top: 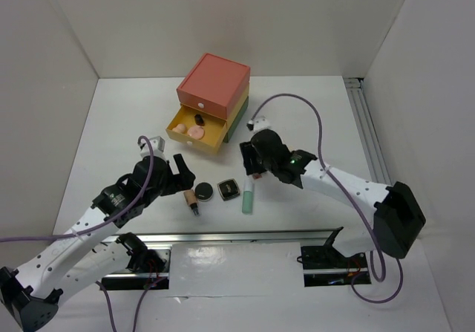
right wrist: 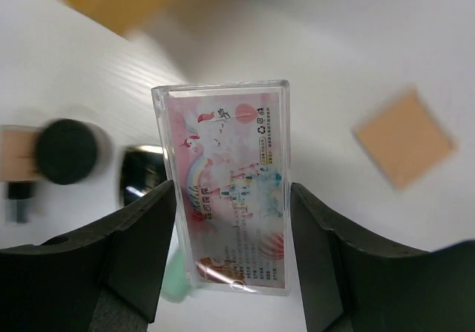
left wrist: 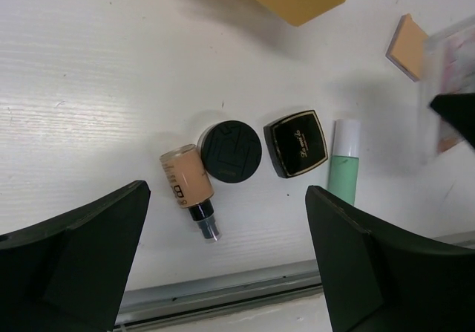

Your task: Organize the makeup

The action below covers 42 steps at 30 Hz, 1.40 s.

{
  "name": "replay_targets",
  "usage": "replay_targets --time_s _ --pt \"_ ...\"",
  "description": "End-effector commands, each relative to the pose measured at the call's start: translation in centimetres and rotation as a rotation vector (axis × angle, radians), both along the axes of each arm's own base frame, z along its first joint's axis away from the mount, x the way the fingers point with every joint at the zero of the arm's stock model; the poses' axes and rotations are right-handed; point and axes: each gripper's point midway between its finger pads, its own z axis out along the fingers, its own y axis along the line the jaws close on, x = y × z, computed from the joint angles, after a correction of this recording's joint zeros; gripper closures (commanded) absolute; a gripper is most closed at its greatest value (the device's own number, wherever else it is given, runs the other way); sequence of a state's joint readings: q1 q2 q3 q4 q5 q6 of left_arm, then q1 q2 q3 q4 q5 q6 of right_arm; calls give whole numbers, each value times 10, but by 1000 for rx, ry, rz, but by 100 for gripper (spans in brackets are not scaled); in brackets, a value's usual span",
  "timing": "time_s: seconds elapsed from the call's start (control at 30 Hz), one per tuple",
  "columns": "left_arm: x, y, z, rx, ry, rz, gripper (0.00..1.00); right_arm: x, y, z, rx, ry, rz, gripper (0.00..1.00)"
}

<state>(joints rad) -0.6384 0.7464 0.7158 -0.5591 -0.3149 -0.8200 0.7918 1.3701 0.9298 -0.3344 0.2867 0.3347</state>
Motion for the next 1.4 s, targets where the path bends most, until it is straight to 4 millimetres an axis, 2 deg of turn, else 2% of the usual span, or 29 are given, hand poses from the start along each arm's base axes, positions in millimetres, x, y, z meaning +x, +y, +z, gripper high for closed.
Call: replay_targets --time_s 0.0,0.03,0.07,0.1,0.13,0.17,0.2,0.23,0.27,0.3,0.33,0.37,0.4,0.43,0.5,0.53,0.6,0.63,0.67,0.77,0.93,1.03,1.07,1.1,1.13,1.17,1.37 --pt "4 5 13 -16 -24 54 0 20 58 93 21 -327 394 62" --pt "5 7 14 -9 -29 66 0 24 72 116 43 -374 454 62" --pt "5 7 16 -17 -26 73 0 26 84 128 39 -421 507 62" --pt "6 9 16 -20 -29 92 0 33 98 123 33 -410 544 62" --pt "5 12 14 -13 -21 106 0 37 115 149 59 -463 587 62" --pt "5 14 13 -9 -17 123 0 41 126 155 63 -491 621 62" --pt "6 13 16 -10 -19 123 0 42 139 157 54 -520 676 62" --pt "3 16 12 5 -1 123 0 51 151 141 26 -500 702 62" --pt "3 16 13 2 8 129 0 60 160 158 26 -547 708 62" --pt "4 15 11 8 15 129 0 67 167 158 18 -554 714 62" --pt "3 16 13 8 15 129 0 76 177 139 -8 -532 726 62" --pt "2 16 11 3 26 138 0 83 184 148 -6 -556 728 62" --pt "2 16 11 3 26 139 0 85 190 144 -25 -563 736 62" --pt "2 16 9 9 33 139 0 93 194 130 -52 -553 733 63" --pt "2 15 9 2 34 144 0 107 200 133 -68 -605 704 65" --pt "2 15 9 2 34 144 0 116 200 119 -95 -593 679 65" --pt "1 14 9 -2 38 137 0 127 203 121 -111 -625 650 65" --pt "1 14 11 -8 31 137 0 135 200 114 -137 -624 611 65" --pt "1 14 11 -8 31 137 0 138 200 120 -132 -649 588 66" --pt "0 15 16 -23 14 137 0 138 202 110 -138 -658 573 66" --pt "-2 17 11 -11 28 137 0 140 202 112 -126 -668 553 66" --pt "-2 17 11 -20 30 143 0 143 199 106 -149 -649 541 52" --pt "-2 18 11 -15 26 150 0 140 204 111 -141 -658 548 47" --pt "-2 18 8 -10 41 156 0 140 204 111 -141 -658 548 43" --pt "-2 18 6 -4 48 156 0 138 202 114 -142 -657 548 34" --pt "-1 20 6 2 42 167 0 137 201 112 -147 -649 551 31" --pt "11 18 6 22 62 216 0 116 201 148 -93 -683 575 9"
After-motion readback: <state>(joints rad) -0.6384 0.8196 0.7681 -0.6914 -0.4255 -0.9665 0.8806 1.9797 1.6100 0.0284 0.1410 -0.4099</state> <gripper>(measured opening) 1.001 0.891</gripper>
